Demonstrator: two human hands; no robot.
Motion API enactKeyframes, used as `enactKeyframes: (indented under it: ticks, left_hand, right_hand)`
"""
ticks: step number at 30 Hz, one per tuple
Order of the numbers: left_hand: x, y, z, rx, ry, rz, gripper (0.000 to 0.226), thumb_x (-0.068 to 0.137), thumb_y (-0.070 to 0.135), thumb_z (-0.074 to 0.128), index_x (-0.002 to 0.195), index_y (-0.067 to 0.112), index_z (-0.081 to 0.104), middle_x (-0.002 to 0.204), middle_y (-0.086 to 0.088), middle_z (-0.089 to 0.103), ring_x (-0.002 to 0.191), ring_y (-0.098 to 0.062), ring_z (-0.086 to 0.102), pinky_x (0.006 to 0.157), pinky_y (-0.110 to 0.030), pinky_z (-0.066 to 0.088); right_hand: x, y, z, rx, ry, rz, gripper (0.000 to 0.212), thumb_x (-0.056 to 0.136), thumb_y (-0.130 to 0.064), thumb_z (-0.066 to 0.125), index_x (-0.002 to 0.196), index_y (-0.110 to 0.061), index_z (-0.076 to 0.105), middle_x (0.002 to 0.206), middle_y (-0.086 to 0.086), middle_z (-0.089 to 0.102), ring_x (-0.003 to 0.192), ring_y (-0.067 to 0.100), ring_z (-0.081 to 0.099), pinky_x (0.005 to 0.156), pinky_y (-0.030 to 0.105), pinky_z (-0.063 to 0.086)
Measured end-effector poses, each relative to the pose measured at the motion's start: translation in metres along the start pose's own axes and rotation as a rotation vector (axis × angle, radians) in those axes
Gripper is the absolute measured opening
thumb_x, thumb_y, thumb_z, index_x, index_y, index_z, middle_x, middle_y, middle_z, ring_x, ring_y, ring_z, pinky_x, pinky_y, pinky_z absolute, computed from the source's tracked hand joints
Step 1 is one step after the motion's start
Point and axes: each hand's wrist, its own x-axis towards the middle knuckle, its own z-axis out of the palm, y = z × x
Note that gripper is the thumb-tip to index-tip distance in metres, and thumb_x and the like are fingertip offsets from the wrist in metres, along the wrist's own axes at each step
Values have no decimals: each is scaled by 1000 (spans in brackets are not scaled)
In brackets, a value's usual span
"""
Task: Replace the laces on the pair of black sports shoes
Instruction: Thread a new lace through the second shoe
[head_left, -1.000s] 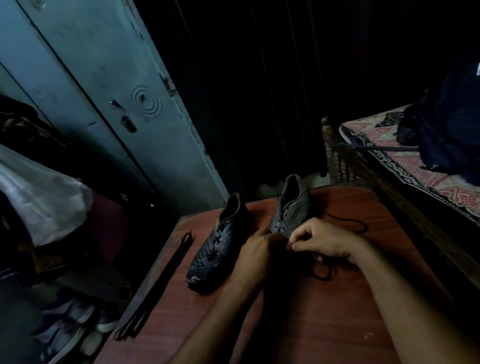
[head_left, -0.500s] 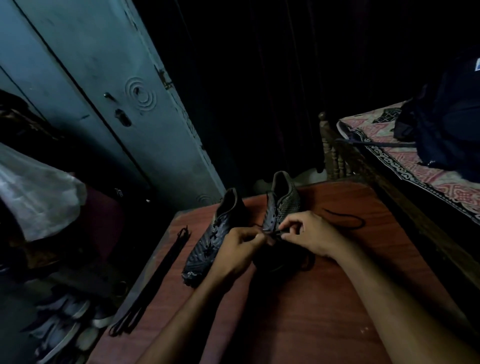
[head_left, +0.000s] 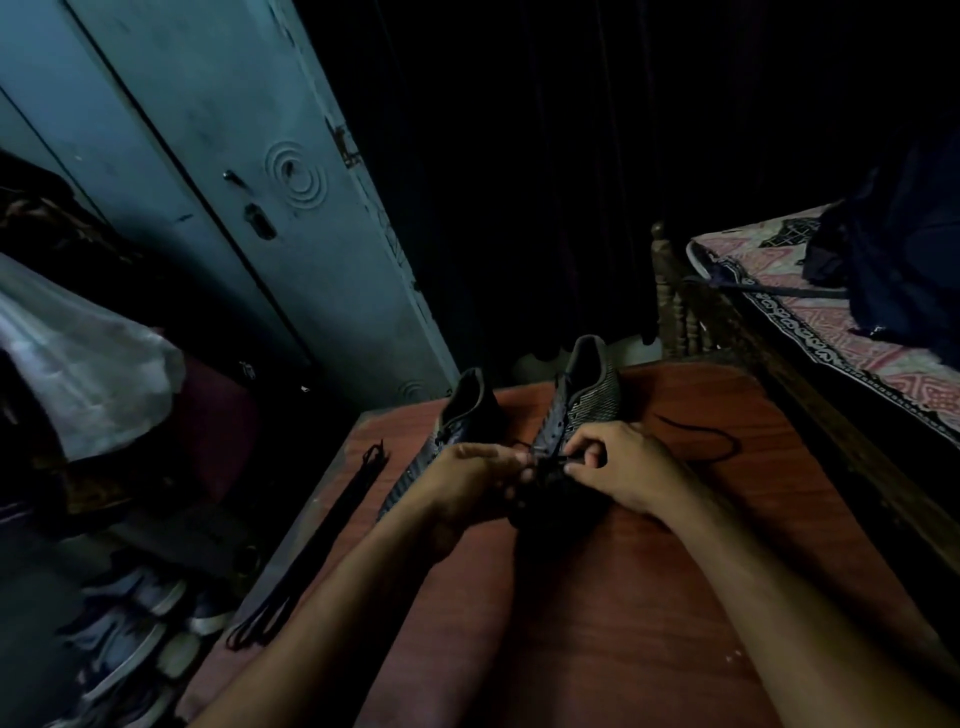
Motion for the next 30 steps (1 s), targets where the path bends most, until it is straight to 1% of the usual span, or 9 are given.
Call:
enactKeyframes:
  ticks: [3,5,8,10,13,20,24,26,30]
  left_hand:
    - [-12,10,-12,207,22,-2,28,98,17,68,71,10,68,58,1,59,43,-9,45,44,-21,37]
    - [-20,21,-20,325,12,-21,33,97,23,70,68,10,67,53,-3,53,41,-13,37,41,-20,26]
    - [-33,36,-28,353,-96,16,29,101,25,64,76,10,71,69,-7,63,54,-13,51,48,-21,40]
    - [-38,41,-31,292,-176,66,26,102,24,59,83,8,68,78,-5,68,69,-10,61,66,-19,49]
    - [-43,43,-35,127,-185,120,23,93,30,62,91,7,66,93,-11,66,87,-16,66,84,-26,53]
    - [-48,47,-37,-104,-197,159,19,93,21,63,75,15,65,82,-7,57,76,-17,59,73,-27,53]
    - [-55,56,-42,-69,-193,212,20,99,23,53,90,13,68,82,-4,57,62,-12,51,62,-29,50]
    - [-60,60,-42,74,-183,270,20,101,23,54,90,13,68,77,-7,50,59,-12,43,56,-28,39]
    - [-64,67,-27,305,-115,372,31,101,25,58,72,26,69,73,-5,50,63,-15,44,56,-26,35]
  right_hand:
    - [1,2,1,-7,6,6,18,82,-33,79,81,-41,63,66,-10,65,60,0,61,59,20,45]
    - [1,3,1,-13,10,13,18,81,-34,79,79,-42,63,66,-12,65,61,0,62,61,23,49]
    - [2,3,2,-26,20,10,19,81,-35,80,78,-42,63,65,-12,65,62,0,62,65,27,53]
    - [2,2,3,-33,26,7,18,81,-35,80,79,-42,63,65,-12,65,62,0,62,64,27,53]
    - [2,1,4,-35,15,15,16,82,-36,79,84,-40,65,67,-12,66,61,0,61,62,26,51]
    - [-1,-5,1,-34,14,29,15,83,-34,79,85,-39,65,66,-12,65,61,0,61,60,24,48]
    - [-4,-9,-1,-26,8,19,15,83,-31,77,86,-39,64,70,-10,64,65,3,61,61,24,46]
    - [-4,-14,1,-11,71,-101,15,83,-31,77,95,-31,68,78,-12,59,76,8,58,69,25,43]
    - [-9,-40,6,26,304,-438,44,89,-58,63,113,-22,67,101,-10,56,100,6,50,88,18,40]
